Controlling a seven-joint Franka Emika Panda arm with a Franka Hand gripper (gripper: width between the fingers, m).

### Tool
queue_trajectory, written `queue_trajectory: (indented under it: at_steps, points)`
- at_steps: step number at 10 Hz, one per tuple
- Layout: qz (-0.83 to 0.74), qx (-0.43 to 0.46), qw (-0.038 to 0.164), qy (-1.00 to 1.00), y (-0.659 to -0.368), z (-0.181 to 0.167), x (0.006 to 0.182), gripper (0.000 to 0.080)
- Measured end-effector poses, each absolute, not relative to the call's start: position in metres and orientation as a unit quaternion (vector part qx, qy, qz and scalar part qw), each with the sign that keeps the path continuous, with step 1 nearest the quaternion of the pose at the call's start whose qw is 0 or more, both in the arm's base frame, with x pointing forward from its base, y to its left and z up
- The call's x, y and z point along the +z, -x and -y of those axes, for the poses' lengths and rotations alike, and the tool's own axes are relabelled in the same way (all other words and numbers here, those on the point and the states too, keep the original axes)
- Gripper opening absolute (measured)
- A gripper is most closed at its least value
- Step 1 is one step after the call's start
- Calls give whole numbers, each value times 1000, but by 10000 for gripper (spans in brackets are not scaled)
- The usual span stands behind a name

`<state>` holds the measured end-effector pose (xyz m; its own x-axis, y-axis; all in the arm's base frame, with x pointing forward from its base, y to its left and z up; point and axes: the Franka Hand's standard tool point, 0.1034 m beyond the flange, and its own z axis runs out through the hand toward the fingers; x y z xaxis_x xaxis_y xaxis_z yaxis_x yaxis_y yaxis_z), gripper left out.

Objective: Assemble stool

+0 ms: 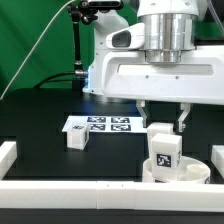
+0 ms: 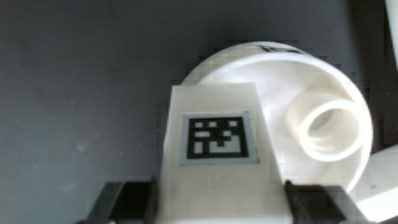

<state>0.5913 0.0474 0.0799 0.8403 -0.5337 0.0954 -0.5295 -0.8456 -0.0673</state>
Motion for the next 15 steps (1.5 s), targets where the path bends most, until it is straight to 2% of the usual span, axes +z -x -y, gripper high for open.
queue_trajectory:
  at_steps: [6, 10, 13, 15]
  points:
    - [-442, -49, 32, 895, -591, -49, 80, 338]
    - [-633, -24, 70, 771, -589, -49, 79, 338]
    - [-731, -7, 92, 677, -589, -48, 78, 338]
    - [-784, 5, 100, 613, -590, -49, 78, 338]
